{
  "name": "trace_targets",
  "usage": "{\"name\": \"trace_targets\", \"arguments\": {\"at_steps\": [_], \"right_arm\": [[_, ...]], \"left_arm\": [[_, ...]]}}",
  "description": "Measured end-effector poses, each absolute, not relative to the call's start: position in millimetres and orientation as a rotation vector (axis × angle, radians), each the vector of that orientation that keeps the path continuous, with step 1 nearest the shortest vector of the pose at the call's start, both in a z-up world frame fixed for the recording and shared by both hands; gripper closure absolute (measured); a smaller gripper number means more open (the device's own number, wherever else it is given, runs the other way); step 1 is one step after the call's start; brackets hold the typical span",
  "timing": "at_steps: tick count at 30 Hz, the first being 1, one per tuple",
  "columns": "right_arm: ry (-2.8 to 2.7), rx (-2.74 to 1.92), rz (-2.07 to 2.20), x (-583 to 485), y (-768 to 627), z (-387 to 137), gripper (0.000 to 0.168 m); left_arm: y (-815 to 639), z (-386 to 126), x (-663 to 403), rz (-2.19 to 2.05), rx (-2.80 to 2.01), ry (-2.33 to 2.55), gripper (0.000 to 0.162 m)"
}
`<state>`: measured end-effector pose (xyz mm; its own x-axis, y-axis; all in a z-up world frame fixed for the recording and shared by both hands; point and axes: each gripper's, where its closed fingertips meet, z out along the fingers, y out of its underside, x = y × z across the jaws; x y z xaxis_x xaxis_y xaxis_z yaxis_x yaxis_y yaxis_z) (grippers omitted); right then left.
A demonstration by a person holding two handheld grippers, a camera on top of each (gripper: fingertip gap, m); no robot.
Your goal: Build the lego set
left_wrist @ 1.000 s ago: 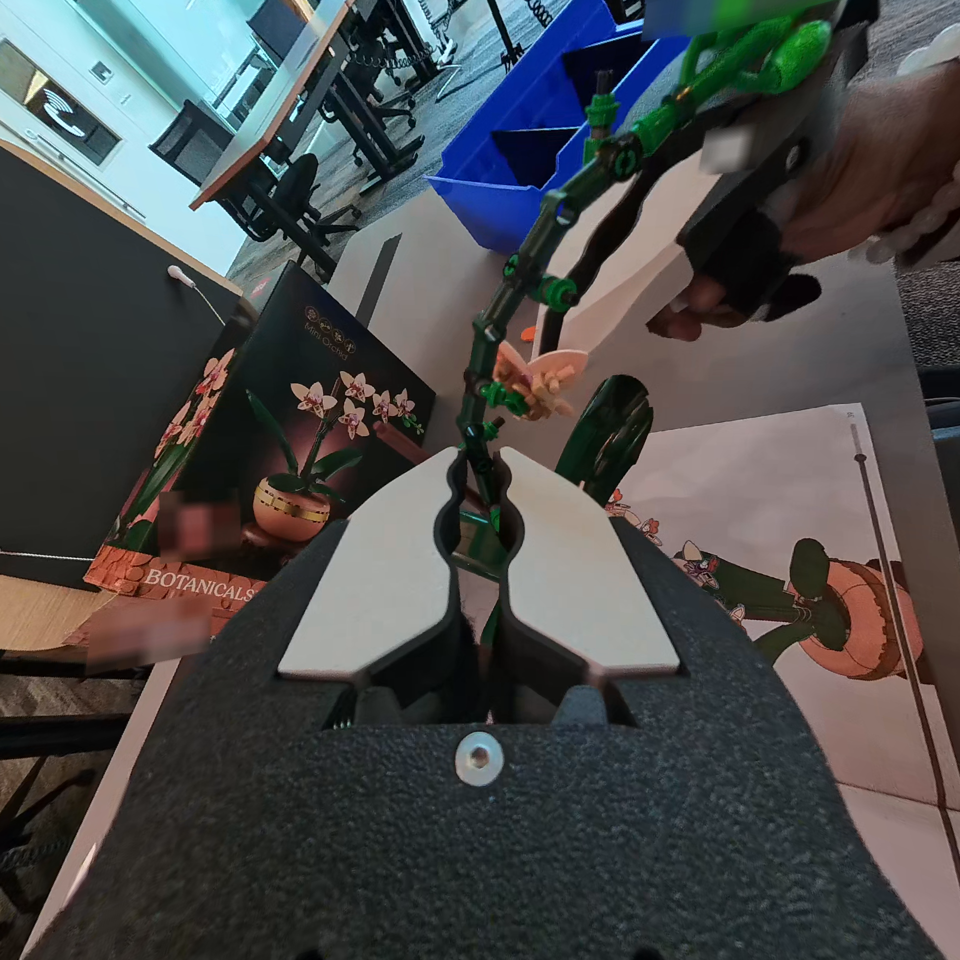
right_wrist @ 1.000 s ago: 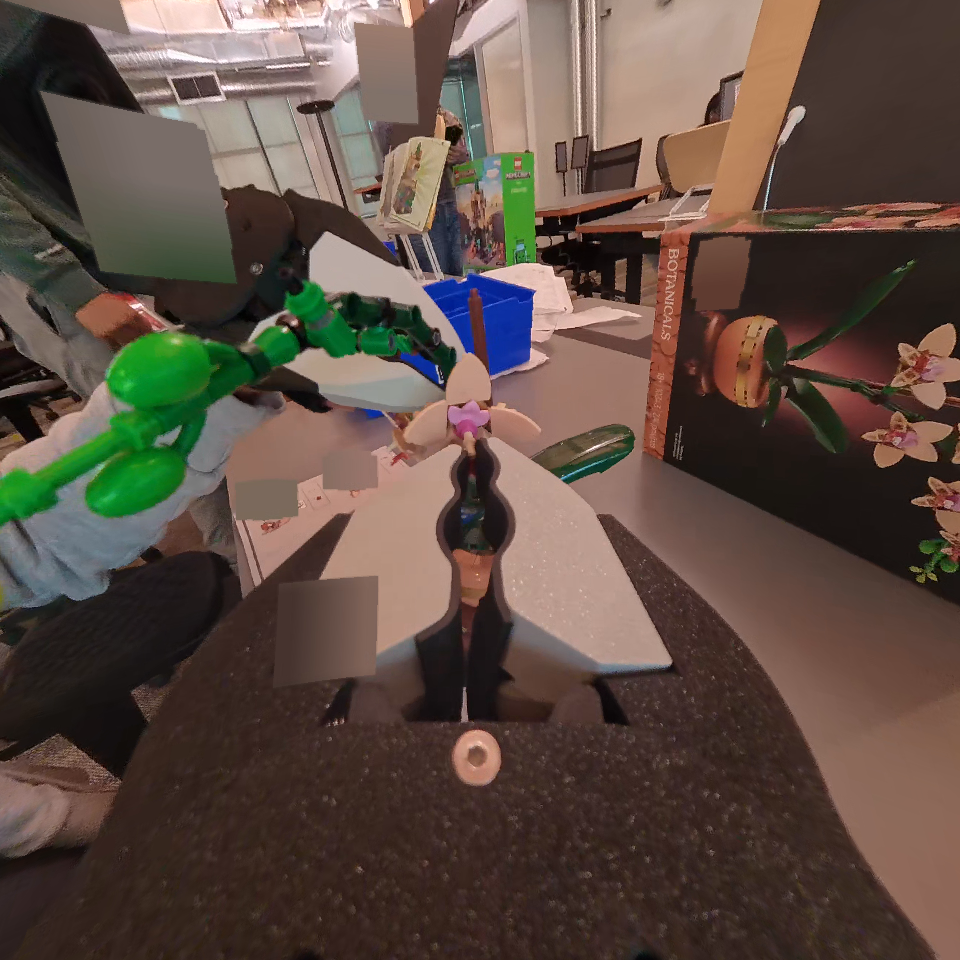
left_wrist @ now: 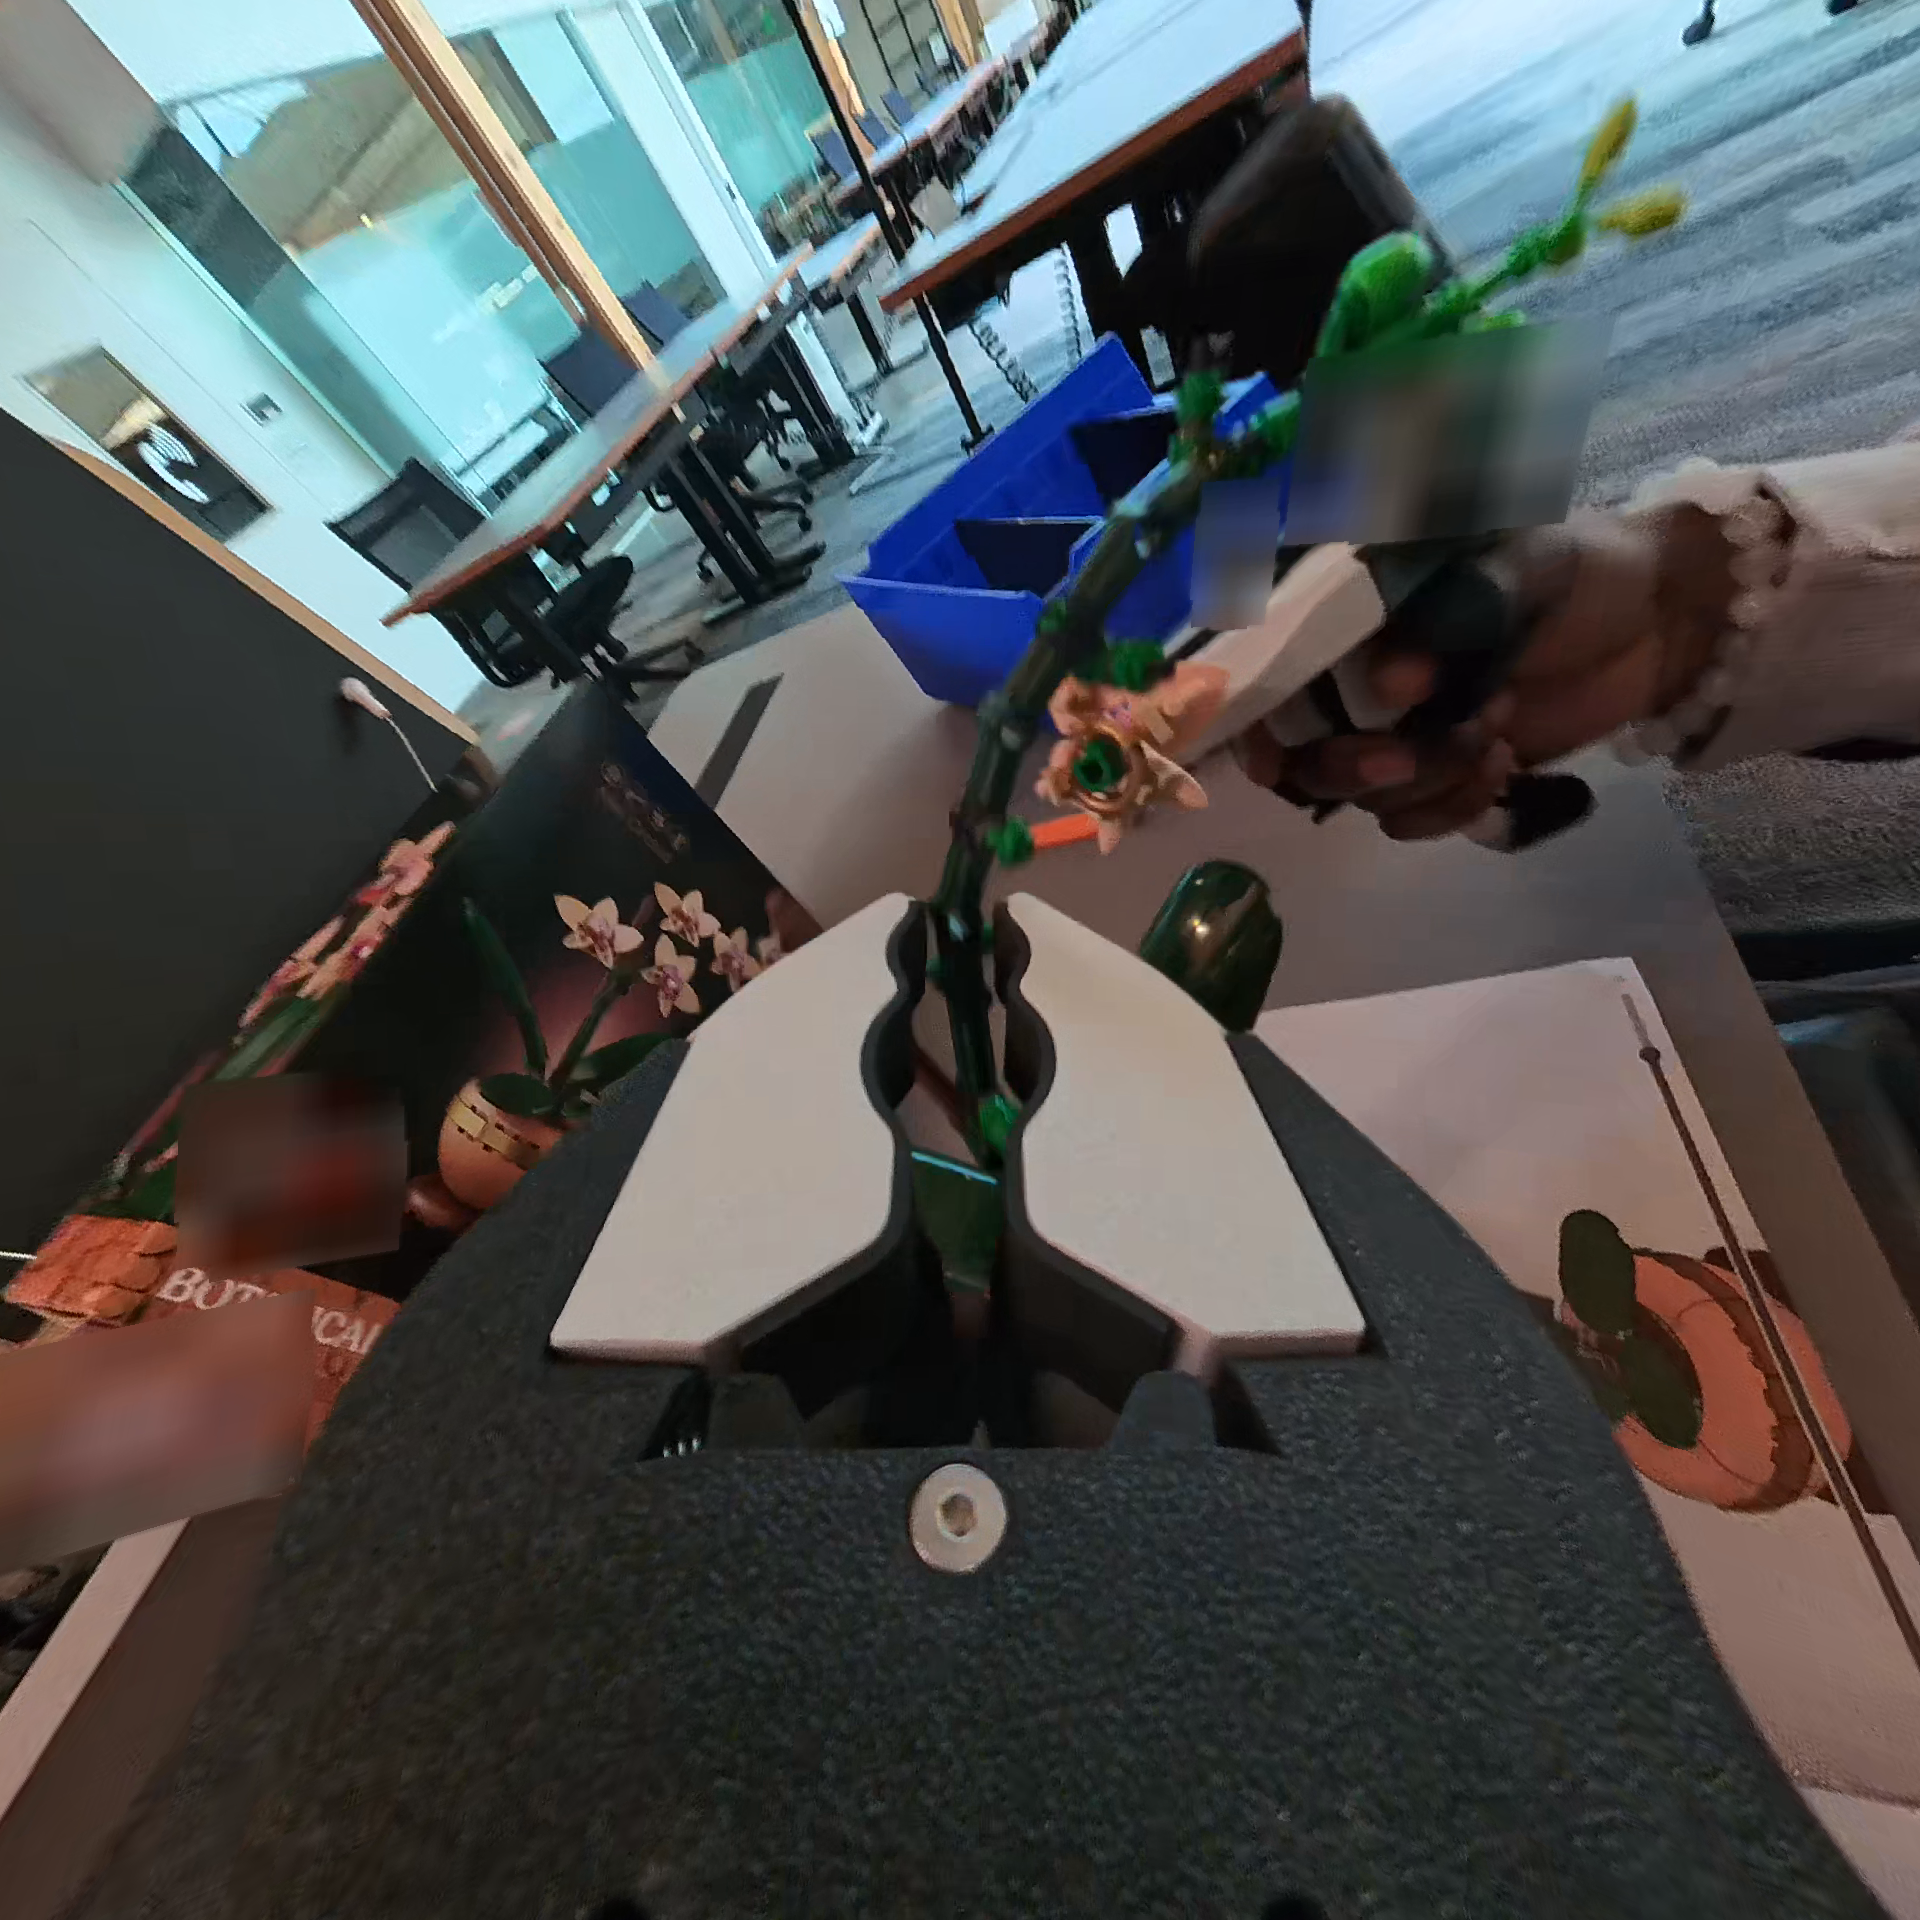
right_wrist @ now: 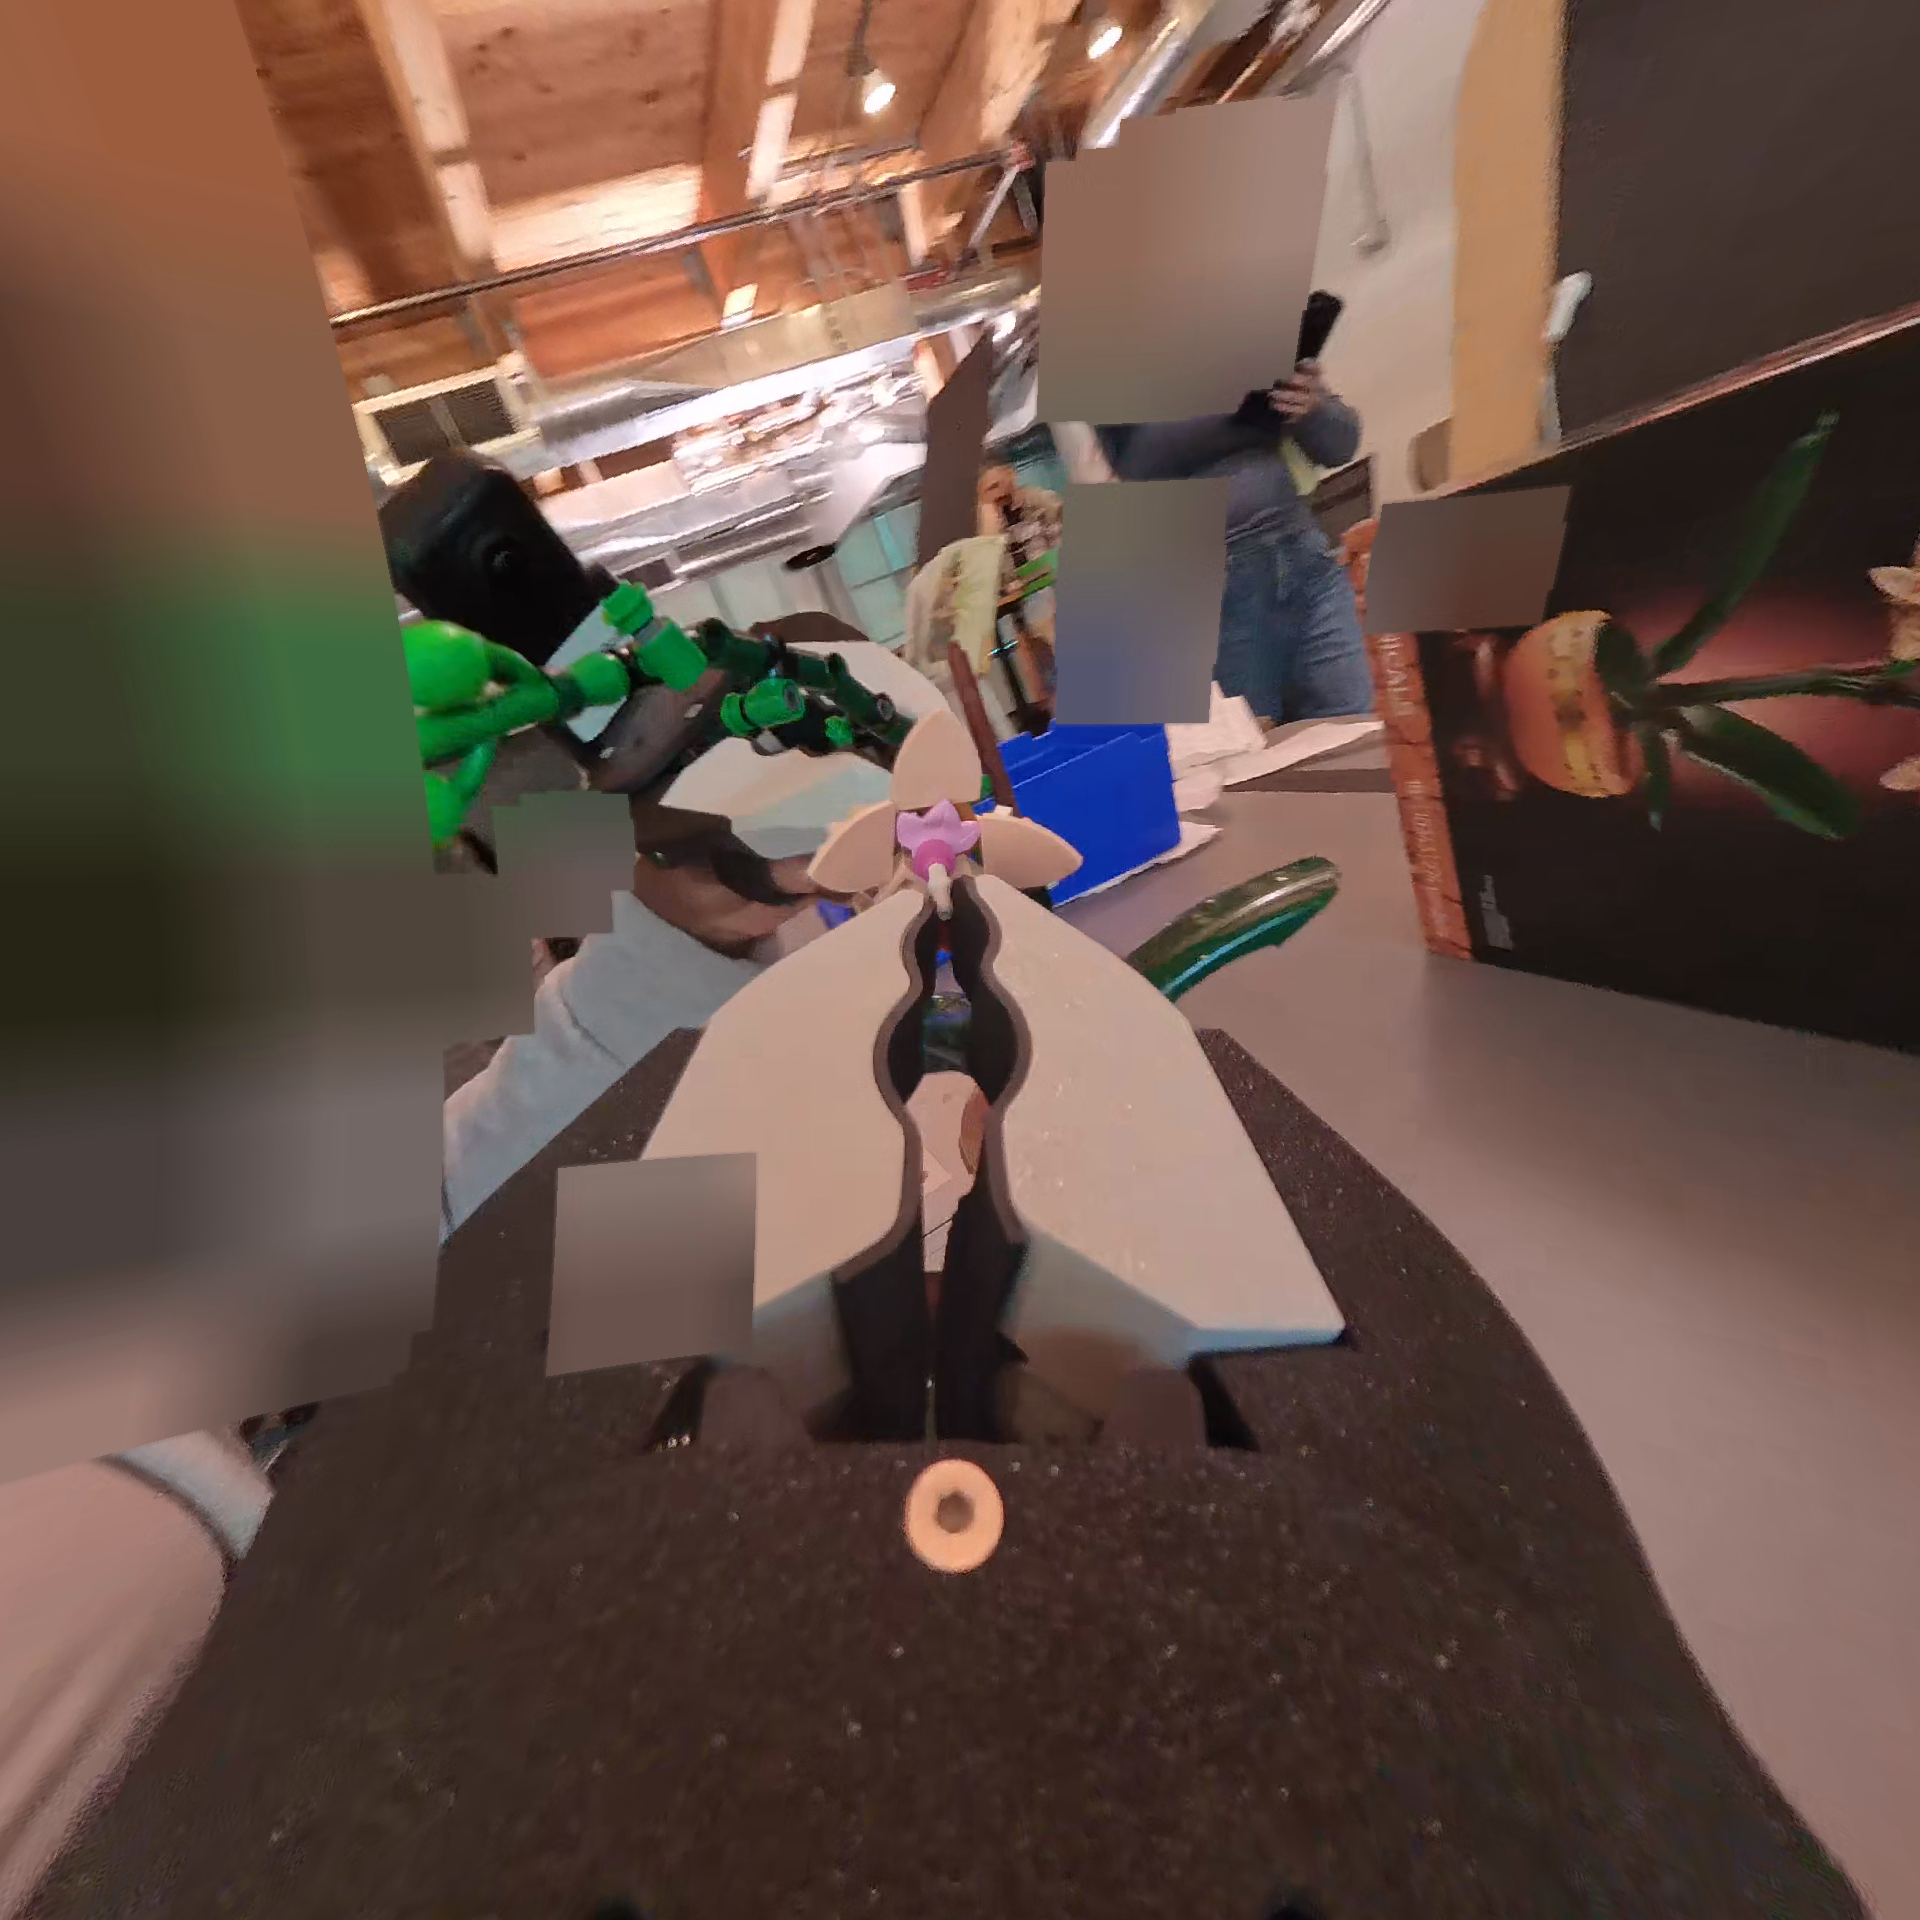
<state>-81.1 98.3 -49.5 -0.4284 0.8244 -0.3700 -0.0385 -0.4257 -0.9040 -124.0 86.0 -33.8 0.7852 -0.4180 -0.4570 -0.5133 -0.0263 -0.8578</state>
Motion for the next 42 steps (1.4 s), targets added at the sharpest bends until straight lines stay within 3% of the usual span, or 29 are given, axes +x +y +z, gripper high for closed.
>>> {"name": "trace_targets", "arguments": {"at_steps": [1, 4, 15, 29, 42], "right_arm": [[-1.135, -1.193, 1.885, -77.7, 97.9, -51.7, 0.166], [-1.095, -1.233, 1.810, -65.9, 88.5, -63.2, 0.167], [-1.131, -1.197, 1.782, -43.3, 67.7, -64.8, 0.166], [-1.005, -1.141, 1.658, -43.5, 95.5, -53.2, 0.166], [-0.796, -1.102, 1.364, -69.2, 105.1, -33.6, 0.167]], "left_arm": [[85.5, -29.7, -122.9, 0.091, -1.623, 0.753, 0.150], [83.0, -26.6, -119.2, 0.121, -1.603, 0.834, 0.143], [89.2, -29.0, -120.1, 0.202, -1.679, 1.017, 0.154], [118.2, -25.0, -120.7, 0.497, -1.762, 0.218, 0.154], [106.2, -11.6, -101.6, 0.352, -1.779, 0.506, 0.148]]}}
